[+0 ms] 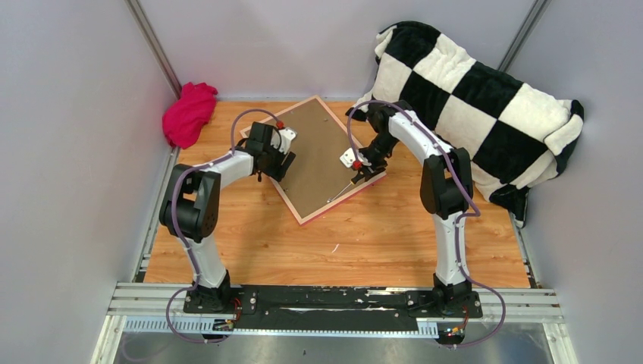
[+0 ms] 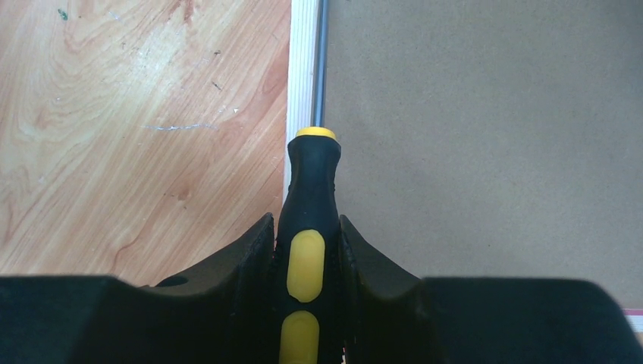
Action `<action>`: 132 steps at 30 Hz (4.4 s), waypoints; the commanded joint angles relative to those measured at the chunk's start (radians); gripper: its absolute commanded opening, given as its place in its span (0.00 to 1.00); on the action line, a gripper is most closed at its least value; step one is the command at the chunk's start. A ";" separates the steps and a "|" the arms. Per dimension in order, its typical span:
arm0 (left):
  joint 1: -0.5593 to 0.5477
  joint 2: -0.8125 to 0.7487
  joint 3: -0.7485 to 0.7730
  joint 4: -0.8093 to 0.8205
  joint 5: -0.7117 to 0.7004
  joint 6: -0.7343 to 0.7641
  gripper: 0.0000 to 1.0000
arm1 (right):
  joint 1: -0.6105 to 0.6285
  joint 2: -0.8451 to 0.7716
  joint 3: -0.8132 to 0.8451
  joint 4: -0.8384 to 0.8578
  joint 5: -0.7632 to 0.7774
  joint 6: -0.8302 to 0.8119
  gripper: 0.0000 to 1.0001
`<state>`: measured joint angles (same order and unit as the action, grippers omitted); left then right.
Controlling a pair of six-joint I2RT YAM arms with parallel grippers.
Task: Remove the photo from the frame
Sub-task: Release the photo frame item from the photo frame, then move the photo frame to the center of the board.
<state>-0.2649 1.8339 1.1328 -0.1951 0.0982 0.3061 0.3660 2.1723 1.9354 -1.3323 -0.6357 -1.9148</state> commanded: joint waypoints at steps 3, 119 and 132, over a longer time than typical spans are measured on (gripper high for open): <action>0.004 -0.073 -0.067 -0.021 -0.024 0.029 0.75 | 0.010 0.003 -0.023 -0.076 -0.011 0.012 0.00; 0.114 -0.070 -0.036 -0.039 0.032 -0.049 0.81 | -0.025 -0.177 -0.132 0.455 -0.088 0.732 0.00; 0.108 -0.205 0.067 -0.159 0.149 -0.003 0.93 | -0.145 -0.519 -0.517 0.782 0.015 1.075 0.00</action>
<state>-0.1333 1.7191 1.1435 -0.2893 0.1524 0.2581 0.2550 1.7439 1.5173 -0.6395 -0.6651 -0.9627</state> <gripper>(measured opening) 0.834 0.358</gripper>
